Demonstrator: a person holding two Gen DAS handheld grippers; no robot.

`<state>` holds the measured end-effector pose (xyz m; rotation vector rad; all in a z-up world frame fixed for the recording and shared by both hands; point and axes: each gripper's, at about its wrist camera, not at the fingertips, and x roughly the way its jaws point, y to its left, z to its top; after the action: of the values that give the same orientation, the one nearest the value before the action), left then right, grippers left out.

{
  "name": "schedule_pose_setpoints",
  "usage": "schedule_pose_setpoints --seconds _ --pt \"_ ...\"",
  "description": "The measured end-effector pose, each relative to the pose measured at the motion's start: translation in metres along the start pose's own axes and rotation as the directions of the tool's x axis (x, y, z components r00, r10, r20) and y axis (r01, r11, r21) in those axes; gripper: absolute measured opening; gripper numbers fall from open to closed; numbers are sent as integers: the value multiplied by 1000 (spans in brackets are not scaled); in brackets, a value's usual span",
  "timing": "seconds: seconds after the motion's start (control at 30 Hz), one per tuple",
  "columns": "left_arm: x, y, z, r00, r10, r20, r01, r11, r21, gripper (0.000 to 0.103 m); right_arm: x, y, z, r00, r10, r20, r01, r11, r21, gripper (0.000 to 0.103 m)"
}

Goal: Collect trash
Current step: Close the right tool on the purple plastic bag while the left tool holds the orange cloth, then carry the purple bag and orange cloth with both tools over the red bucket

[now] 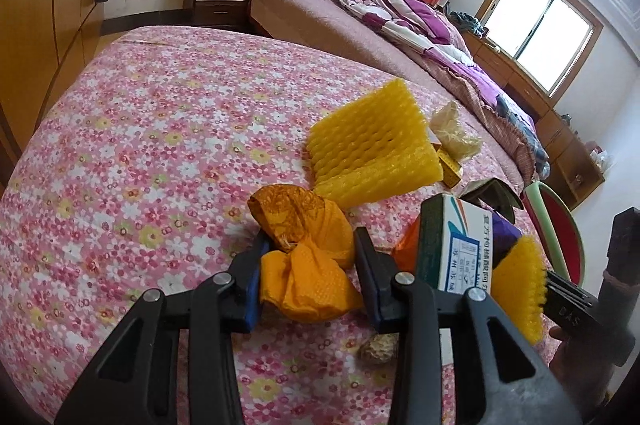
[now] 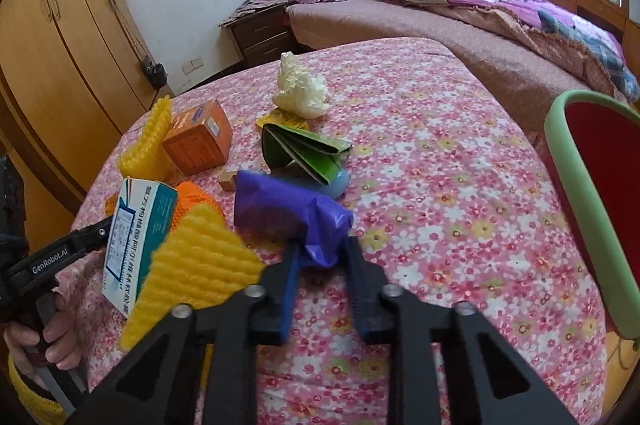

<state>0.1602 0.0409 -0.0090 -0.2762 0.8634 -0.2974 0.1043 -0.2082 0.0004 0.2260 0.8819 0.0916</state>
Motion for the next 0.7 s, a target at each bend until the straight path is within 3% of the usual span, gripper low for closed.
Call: schedule_pose_setpoints --seconds 0.17,0.47,0.7 --pt "-15 -7 -1 1000 6 -1 -6 1000 27 40 -14 1 -7 999 16 36 -16 1000 17 14" --pt "-66 -36 -9 998 -6 68 3 999 49 40 -65 5 -26 989 71 132 -78 996 47 13" --pt "-100 -65 -10 993 -39 107 29 995 92 40 -107 -1 -31 976 68 206 -84 994 71 13"
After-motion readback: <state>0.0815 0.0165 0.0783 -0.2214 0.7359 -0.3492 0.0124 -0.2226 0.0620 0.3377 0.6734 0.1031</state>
